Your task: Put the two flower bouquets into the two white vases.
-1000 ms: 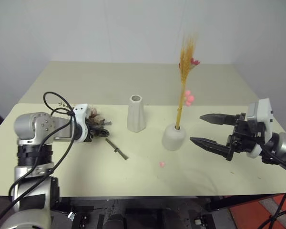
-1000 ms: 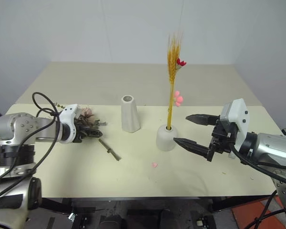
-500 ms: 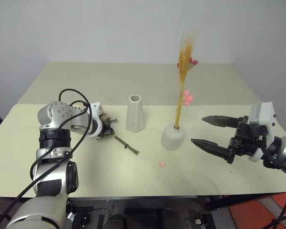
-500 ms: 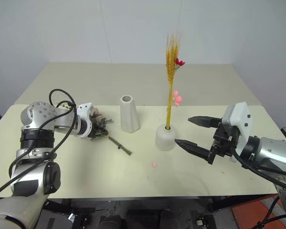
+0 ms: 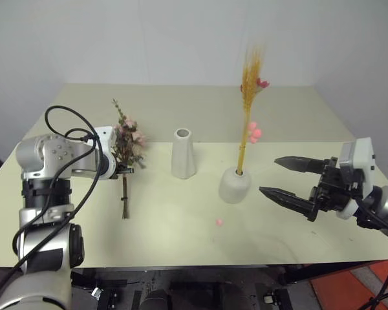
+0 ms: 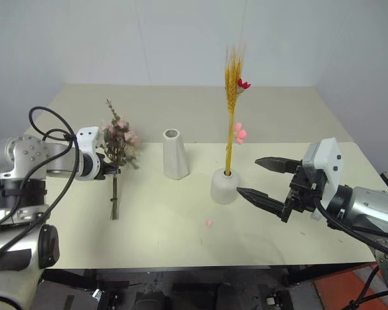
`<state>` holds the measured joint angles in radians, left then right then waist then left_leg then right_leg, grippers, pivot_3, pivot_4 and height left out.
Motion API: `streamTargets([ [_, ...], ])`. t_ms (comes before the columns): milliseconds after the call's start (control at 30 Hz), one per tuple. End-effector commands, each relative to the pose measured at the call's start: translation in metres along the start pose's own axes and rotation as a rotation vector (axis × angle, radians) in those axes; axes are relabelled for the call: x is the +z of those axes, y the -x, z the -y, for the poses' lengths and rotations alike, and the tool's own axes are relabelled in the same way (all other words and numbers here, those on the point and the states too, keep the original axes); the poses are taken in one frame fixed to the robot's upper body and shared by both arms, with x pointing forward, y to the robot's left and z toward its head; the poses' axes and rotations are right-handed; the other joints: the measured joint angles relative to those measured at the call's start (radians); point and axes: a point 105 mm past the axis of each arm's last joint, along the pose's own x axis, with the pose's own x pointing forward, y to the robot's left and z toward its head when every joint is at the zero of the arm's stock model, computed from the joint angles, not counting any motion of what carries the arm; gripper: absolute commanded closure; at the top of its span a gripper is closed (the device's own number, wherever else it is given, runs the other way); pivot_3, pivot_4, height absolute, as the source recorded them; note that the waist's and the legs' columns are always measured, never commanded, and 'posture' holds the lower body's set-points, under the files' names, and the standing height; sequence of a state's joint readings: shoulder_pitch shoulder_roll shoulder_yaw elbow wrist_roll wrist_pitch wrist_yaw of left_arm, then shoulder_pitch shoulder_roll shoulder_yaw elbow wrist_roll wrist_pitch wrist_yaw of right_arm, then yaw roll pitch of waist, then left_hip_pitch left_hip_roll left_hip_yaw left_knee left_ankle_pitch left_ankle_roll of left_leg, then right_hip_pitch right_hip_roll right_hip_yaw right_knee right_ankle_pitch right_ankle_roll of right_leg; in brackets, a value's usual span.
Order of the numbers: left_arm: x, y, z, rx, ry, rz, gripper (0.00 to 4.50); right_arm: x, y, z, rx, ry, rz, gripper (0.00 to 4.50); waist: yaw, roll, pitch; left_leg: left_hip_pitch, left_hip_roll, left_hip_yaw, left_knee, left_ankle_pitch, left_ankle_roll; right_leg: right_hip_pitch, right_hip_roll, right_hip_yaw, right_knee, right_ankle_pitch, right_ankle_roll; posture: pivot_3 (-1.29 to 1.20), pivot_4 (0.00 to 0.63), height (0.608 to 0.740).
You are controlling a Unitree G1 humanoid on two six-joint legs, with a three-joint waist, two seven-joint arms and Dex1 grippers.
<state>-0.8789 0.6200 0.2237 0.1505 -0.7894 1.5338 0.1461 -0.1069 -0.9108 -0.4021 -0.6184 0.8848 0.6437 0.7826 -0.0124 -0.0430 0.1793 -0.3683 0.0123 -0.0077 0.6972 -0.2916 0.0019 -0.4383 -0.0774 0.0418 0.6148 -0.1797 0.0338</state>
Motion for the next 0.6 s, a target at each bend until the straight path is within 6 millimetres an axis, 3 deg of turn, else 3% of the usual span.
streamTargets([
  [33,0.045,0.033,0.012,-0.123,-0.066,0.359,4.43,0.009,-0.001,0.001,-0.009,0.027,0.037,0.0,0.0,0.0,0.0,0.0,0.0,0.0,0.0,0.0,0.0,0.0,0.0,0.0,0.0,0.0,0.0,0.0,0.15,0.74],
  [200,0.082,0.079,0.03,-0.381,-0.159,0.795,4.43,0.009,-0.002,0.003,-0.033,0.03,0.05,0.0,0.002,0.0,0.0,0.0,0.0,0.001,-0.001,0.001,-0.002,0.0,0.0,0.0,-0.001,0.0,-0.001,0.0,0.15,0.74],
  [400,0.095,0.113,0.053,-0.819,-0.251,0.932,4.43,0.01,-0.002,0.002,-0.063,0.037,0.066,0.0,0.004,0.0,0.0,0.0,0.0,0.001,0.0,0.001,-0.001,0.001,0.0,0.0,-0.002,0.0,-0.001,0.0,0.15,0.74],
  [467,0.101,0.115,0.055,-0.931,-0.271,0.945,4.43,0.01,-0.002,0.001,-0.076,0.039,0.07,0.0,0.005,0.0,0.0,0.0,0.0,0.001,0.0,0.001,-0.001,0.001,0.001,-0.001,-0.002,0.0,-0.001,0.0,0.15,0.74],
  [600,0.123,0.101,0.067,-1.029,-0.305,0.958,4.43,0.011,-0.001,-0.001,-0.103,0.048,0.082,0.0,0.006,0.0,0.0,-0.001,0.0,0.001,0.001,0.001,-0.001,0.002,0.001,-0.001,-0.002,0.0,0.0,0.0,0.15,0.74],
])
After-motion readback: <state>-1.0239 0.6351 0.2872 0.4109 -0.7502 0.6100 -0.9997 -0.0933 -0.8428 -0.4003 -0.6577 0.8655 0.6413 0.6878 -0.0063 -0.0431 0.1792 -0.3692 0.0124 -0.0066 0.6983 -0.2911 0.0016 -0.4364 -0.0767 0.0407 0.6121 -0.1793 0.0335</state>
